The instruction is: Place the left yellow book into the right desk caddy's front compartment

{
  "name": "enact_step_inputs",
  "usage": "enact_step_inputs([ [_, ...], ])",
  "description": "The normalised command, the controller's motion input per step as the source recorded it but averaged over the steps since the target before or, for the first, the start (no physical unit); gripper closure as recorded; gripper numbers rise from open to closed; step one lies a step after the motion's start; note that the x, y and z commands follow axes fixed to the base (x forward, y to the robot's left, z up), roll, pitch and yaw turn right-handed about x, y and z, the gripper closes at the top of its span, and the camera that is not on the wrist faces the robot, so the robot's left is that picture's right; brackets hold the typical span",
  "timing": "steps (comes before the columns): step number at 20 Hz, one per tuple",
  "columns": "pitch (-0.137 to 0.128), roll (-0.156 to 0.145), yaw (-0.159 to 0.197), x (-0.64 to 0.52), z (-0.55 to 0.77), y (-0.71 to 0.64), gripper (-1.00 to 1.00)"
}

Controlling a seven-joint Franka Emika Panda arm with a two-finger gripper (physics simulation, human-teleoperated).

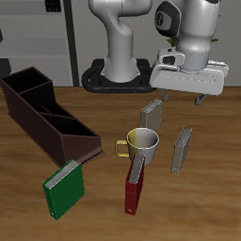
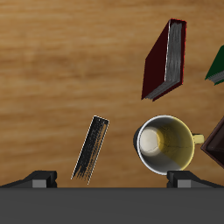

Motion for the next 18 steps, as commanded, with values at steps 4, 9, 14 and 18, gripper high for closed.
enact_step_inputs([
  [4,-0.026,0.043,-0.014,0.08,-0.19,0.27,-1.0],
  [9,-0.001,-0.01,-0.045,0.12,-0.19,0.03,-1.0],
  [14,-0.024,-0.024,-0.036,0.06,-0.19,-0.09,-1.0],
  [18,-0.026,0.0,-0.021,-0.02,-0.16,0.02,-1.0],
])
